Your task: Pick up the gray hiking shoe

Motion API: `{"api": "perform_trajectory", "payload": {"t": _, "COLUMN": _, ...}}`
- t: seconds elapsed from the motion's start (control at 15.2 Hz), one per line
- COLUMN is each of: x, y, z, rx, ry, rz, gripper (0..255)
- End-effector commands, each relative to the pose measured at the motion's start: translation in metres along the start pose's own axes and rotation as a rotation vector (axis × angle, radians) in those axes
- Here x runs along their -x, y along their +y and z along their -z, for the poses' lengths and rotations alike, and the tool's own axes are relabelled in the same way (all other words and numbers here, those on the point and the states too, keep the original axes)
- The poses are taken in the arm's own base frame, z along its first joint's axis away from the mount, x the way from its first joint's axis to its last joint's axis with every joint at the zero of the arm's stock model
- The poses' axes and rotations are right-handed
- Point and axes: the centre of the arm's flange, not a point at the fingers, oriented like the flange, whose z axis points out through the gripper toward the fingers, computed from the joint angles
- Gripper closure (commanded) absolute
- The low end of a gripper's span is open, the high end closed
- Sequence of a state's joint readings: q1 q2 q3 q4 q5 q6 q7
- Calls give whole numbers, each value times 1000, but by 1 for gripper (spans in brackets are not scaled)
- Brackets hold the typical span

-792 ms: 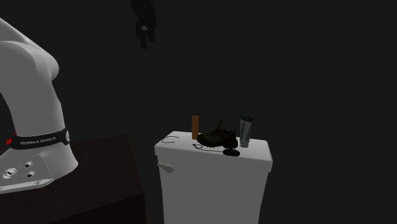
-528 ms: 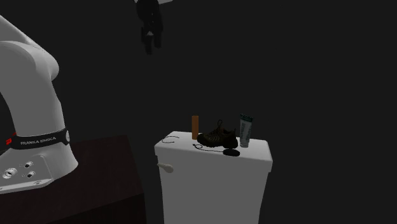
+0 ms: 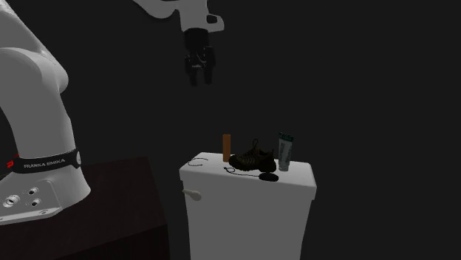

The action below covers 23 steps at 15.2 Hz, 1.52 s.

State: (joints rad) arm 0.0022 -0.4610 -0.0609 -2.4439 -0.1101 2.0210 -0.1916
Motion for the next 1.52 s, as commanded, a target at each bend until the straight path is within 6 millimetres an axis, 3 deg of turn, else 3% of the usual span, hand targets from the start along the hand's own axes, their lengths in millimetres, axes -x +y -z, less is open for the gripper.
{"api": "perform_trajectory", "payload": {"t": 0.0, "x": -13, "y": 13, "z": -22, "rx": -12, "ry": 4, "rz": 15, "gripper": 0}}
{"api": "perform_trajectory", "payload": {"t": 1.25, "x": -158, "y": 68, "z": -223, "rx": -137, "ry": 27, "rz": 157, "gripper": 0}}
{"api": "perform_trajectory", "payload": {"t": 1.45, "x": -160, "y": 68, "z": -236, "rx": -139, "ry": 28, "rz": 159, "gripper": 0}}
